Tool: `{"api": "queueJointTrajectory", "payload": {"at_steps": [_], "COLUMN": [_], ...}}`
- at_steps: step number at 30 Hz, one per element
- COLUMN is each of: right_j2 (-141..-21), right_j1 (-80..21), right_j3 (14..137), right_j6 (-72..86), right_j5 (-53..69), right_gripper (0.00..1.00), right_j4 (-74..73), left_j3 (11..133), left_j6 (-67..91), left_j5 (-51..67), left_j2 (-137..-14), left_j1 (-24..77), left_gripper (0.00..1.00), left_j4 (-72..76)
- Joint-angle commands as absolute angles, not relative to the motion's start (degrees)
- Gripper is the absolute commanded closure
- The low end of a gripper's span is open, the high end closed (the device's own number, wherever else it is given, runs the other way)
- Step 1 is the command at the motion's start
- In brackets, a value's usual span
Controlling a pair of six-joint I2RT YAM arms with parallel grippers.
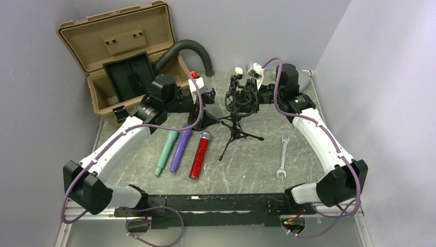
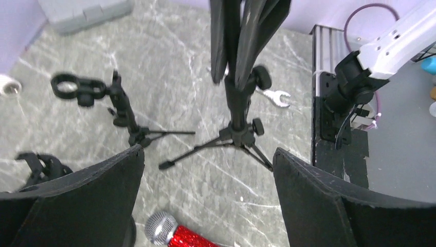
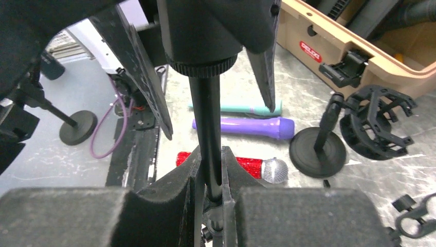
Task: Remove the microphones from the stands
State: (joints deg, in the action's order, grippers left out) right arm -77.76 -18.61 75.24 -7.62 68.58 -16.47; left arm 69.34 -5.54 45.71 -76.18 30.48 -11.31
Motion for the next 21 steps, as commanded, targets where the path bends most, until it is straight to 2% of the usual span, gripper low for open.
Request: {"api": "queueJointTrajectory", "payload": {"at_steps": [1,6,11,21], "right_j2": [-76.08,-76.13,-76.4,-77.12], "right_j1": [-20.25,-23.23,-23.63,-24.15], "right_j3": [77.72,81.16,82.42,79.63], "right_j6": [-4.67,-3.72,2.43,19.07], "right_j5": [73.63,71.14,72.73,78.71], "right_gripper": [1.0,1.0,1.0,1.0], "right_j4": [-12.66,-13.42,-8.13,11.4], "left_j3": [74.06,73.62,72.14,68.25], "left_j6": [-7.75,-4.06,-2.38,6.62], "left_j5": [52.66,60.26,65.61,74.64], "left_j2": [-74.57,-75.66,-77.28,-80.07], "left_j1": [30.8,31.19,31.4,32.56], "left_gripper": [0.04,0.1,0.18,0.32], "left_j4": [-10.53,-4.48,-0.58,14.58]}}
